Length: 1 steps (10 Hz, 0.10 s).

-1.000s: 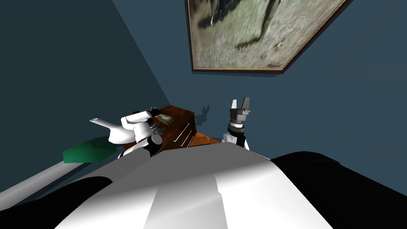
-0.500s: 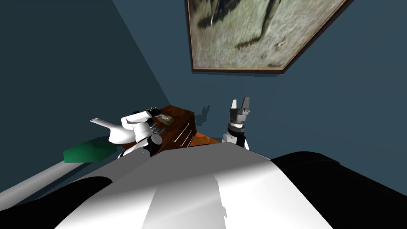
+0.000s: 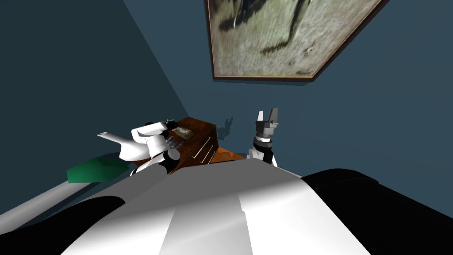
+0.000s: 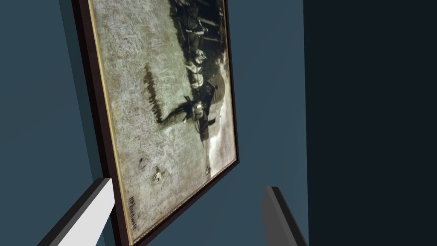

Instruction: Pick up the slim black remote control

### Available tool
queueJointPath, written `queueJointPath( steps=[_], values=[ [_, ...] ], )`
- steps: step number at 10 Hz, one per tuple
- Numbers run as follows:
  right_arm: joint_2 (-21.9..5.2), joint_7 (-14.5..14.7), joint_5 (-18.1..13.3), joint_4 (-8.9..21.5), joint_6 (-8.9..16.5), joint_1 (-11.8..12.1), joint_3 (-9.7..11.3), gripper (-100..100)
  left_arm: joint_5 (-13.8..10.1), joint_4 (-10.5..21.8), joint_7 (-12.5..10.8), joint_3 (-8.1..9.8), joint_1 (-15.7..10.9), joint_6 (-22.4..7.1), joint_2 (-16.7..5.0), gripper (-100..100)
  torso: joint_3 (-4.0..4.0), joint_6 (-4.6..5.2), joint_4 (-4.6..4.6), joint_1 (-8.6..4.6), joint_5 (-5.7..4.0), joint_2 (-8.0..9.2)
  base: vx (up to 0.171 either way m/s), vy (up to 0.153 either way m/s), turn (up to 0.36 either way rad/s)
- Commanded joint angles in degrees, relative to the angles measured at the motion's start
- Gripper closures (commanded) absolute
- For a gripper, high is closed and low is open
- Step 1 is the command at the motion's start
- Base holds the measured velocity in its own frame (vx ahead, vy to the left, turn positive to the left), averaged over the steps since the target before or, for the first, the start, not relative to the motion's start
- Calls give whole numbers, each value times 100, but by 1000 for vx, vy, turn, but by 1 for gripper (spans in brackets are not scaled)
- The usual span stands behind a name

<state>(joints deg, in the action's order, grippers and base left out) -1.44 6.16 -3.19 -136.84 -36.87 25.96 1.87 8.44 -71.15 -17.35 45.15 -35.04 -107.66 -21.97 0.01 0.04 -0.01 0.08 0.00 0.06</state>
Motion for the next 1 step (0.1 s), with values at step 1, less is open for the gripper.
queueJointPath(
  steps=[1],
  values=[
    [0, 0, 0, 0, 0, 0, 0, 0, 0, 0, 0, 0, 0, 0, 0, 0, 0, 0, 0, 0, 0, 0, 0, 0, 0]
  ],
)
